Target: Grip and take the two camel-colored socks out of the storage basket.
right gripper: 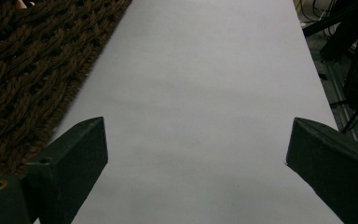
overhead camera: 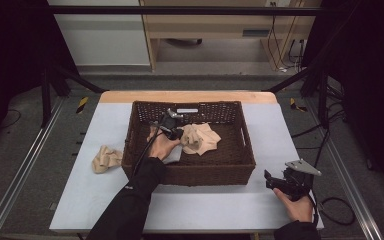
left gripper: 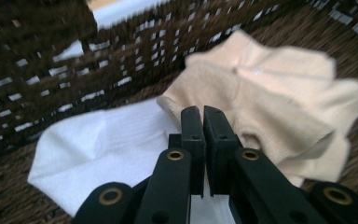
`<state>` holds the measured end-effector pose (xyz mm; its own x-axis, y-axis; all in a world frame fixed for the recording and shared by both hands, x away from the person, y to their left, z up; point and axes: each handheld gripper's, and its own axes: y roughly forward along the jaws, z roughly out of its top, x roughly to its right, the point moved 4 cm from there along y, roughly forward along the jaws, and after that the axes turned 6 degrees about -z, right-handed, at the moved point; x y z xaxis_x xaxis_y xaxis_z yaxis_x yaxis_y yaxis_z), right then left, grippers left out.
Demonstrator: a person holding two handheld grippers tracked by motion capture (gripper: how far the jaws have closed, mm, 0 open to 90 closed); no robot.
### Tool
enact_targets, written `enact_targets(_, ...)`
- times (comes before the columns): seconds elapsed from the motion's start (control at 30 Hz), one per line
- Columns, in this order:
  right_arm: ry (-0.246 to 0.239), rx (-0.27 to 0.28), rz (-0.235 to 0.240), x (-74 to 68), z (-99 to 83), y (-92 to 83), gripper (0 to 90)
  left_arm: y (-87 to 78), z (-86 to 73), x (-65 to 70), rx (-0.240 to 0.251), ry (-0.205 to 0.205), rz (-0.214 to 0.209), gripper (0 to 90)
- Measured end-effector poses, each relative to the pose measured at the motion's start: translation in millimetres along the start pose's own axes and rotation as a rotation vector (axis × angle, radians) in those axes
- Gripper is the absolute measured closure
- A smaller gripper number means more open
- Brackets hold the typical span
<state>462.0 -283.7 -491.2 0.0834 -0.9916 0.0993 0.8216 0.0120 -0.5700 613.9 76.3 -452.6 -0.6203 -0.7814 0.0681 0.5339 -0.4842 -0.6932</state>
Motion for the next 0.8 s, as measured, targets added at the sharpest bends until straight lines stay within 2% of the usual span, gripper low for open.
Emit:
enact_targets(0.07,0.000,0.000,-0.001,-0.2,0.0,-0.1,5.7,-6.0,3.1,1.6,0.042,0.002,-0.014,87.2)
enact_targets(0.1,-0.001,0.000,-0.001,0.0,0.0,0.1,5.7,-6.0,3.1,1.6,0.042,0.002,-0.014,87.2)
enact_targets(0.13,-0.001,-0.001,-0.001,0.0,0.0,0.2,5.6,-13.2,6.6,2.6,0.080,0.020,-0.020,87.3)
enact_targets(0.17,-0.002,0.000,-0.002,0.2,0.1,0.2,5.7,-13.2,6.6,2.6,0.080,0.020,-0.020,87.3)
enact_targets(0.2,-0.002,-0.001,-0.003,0.4,0.1,0.2,5.7,-21.1,10.0,2.7,0.121,0.027,-0.026,87.4)
enact_targets(0.33,-0.003,-0.001,-0.004,0.4,0.1,0.2,5.7,-38.8,18.5,5.0,0.217,0.026,-0.053,87.5)
enact_targets(0.4,-0.001,0.001,-0.004,0.5,0.2,0.1,5.6,-47.9,22.6,8.2,0.264,0.031,-0.067,87.6)
enact_targets(0.43,-0.001,0.001,-0.004,0.5,0.2,0.1,5.6,-47.9,22.6,8.2,0.264,0.031,-0.067,87.6)
enact_targets(0.5,0.001,0.000,-0.005,0.5,0.2,0.1,5.6,-60.8,27.9,13.8,0.319,0.037,-0.089,87.6)
enact_targets(0.6,0.000,0.001,-0.007,0.5,0.1,0.1,5.6,-72.4,32.1,19.7,0.365,0.050,-0.099,87.7)
enact_targets(0.63,0.000,0.001,-0.007,0.5,0.1,0.1,5.6,-72.4,32.1,19.7,0.365,0.050,-0.099,87.7)
enact_targets(0.67,0.001,-0.001,-0.008,0.7,0.1,0.2,5.6,-79.7,34.7,23.0,0.391,0.058,-0.102,87.8)
enact_targets(0.7,0.001,-0.001,-0.008,0.7,0.1,0.1,5.6,-79.7,34.7,23.0,0.391,0.058,-0.102,87.8)
enact_targets(0.73,0.001,0.000,-0.008,0.8,0.1,0.1,5.6,-87.2,37.2,25.4,0.416,0.059,-0.110,87.8)
enact_targets(0.77,0.001,0.000,-0.008,0.8,0.1,0.1,5.6,-87.2,37.2,25.4,0.416,0.059,-0.110,87.8)
enact_targets(0.8,0.002,0.001,-0.007,0.5,0.1,-0.1,5.6,-95.7,39.5,26.8,0.438,0.058,-0.120,87.8)
